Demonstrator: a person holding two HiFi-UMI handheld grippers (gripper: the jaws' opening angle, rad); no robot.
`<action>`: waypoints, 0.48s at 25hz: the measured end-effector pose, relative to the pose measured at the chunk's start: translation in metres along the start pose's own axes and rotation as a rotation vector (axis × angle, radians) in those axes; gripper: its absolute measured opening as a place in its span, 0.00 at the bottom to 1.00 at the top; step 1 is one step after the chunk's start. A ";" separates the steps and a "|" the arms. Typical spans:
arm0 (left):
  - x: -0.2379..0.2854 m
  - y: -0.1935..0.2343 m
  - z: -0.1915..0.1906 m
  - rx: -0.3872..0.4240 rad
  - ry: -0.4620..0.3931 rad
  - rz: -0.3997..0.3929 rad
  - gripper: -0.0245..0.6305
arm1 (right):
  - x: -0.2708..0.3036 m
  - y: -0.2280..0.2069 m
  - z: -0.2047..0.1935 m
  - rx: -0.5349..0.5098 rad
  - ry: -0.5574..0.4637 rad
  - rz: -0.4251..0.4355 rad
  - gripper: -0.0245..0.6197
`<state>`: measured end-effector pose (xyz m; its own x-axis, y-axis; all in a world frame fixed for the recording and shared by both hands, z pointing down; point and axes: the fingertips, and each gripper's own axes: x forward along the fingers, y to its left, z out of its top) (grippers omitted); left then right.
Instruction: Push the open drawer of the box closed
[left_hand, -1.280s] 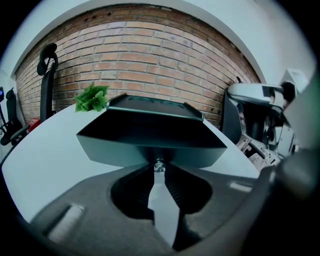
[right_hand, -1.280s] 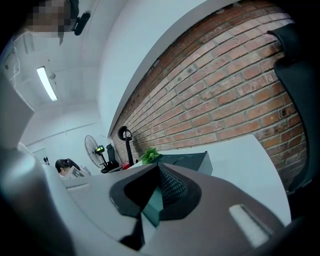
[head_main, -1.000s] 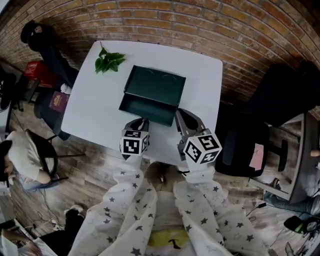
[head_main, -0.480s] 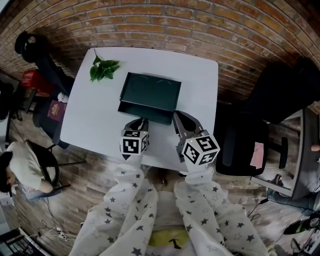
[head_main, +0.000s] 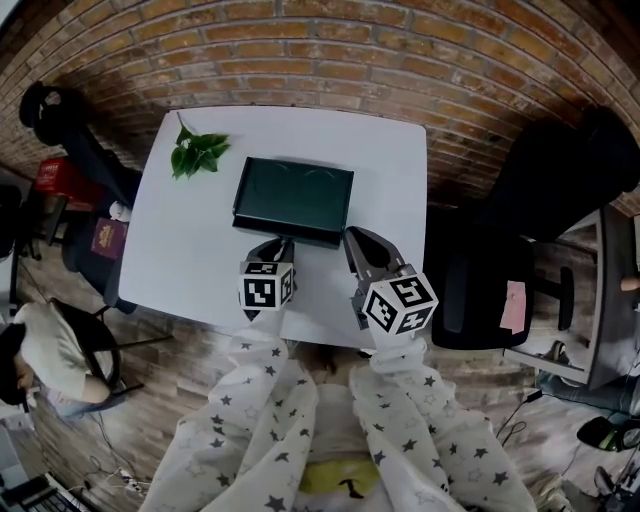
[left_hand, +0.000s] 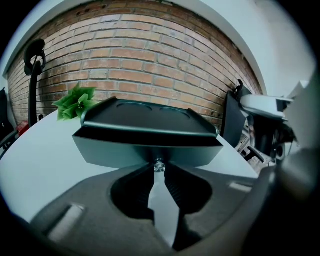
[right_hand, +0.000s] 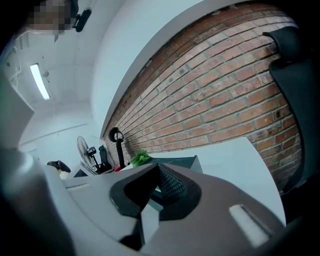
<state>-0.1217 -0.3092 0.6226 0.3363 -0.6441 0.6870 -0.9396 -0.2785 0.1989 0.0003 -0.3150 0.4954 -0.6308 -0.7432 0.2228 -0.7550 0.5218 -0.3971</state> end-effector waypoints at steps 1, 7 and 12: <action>0.002 0.001 0.001 0.000 -0.001 -0.001 0.14 | 0.000 -0.001 0.000 0.001 -0.001 -0.003 0.05; 0.008 0.001 0.007 0.002 -0.009 -0.008 0.14 | -0.002 -0.007 0.002 0.003 -0.014 -0.024 0.05; 0.011 0.001 0.009 -0.001 -0.012 -0.011 0.14 | -0.003 -0.010 0.002 0.003 -0.021 -0.034 0.05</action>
<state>-0.1181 -0.3234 0.6242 0.3473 -0.6492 0.6767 -0.9359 -0.2852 0.2067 0.0101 -0.3188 0.4968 -0.6012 -0.7691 0.2171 -0.7751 0.4951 -0.3925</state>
